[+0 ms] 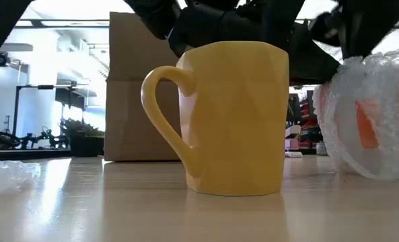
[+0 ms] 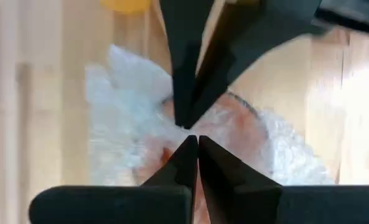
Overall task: Wrap mug
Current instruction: Wrap the orange mug in the right transparent bubble wrap
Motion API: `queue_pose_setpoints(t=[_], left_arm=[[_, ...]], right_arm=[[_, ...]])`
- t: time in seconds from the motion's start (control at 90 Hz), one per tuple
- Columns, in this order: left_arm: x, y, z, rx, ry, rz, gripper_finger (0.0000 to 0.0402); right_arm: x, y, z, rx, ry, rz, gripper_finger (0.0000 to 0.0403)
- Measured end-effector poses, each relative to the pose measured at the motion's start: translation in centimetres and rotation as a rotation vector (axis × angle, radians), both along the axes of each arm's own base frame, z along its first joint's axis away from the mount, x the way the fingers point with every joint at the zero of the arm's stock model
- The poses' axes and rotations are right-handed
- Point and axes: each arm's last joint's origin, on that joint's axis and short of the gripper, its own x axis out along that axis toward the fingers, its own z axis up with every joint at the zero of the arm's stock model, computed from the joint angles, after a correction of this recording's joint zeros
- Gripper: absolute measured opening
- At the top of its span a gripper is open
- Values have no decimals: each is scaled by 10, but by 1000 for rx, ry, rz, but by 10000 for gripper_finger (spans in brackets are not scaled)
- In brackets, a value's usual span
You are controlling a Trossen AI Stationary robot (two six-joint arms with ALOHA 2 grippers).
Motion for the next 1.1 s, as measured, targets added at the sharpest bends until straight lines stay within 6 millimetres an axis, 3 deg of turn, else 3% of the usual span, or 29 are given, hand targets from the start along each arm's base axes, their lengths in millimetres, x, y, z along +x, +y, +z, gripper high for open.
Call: queue_pose_setpoints(t=[0.211,0.444,0.633,0.944,1.1], left_arm=[[0,0,-1,1,4,0,0],[0,0,0,1,0,3,0],[-1,1,6,-8,-12,10,0],[-8,-9,29,-53,-64,-97,0],[-2,-12,8,-27,-49,-93,0]], right_arm=[[-1,7,-7,26,-40,33,0],[-10,-3,-54,20,32,3,0],[-17,-15,-79,45,33,-78,0],[-16,-16,-80,69,7,-76,0],[-15,-15,-79,76,-3,-75,0]])
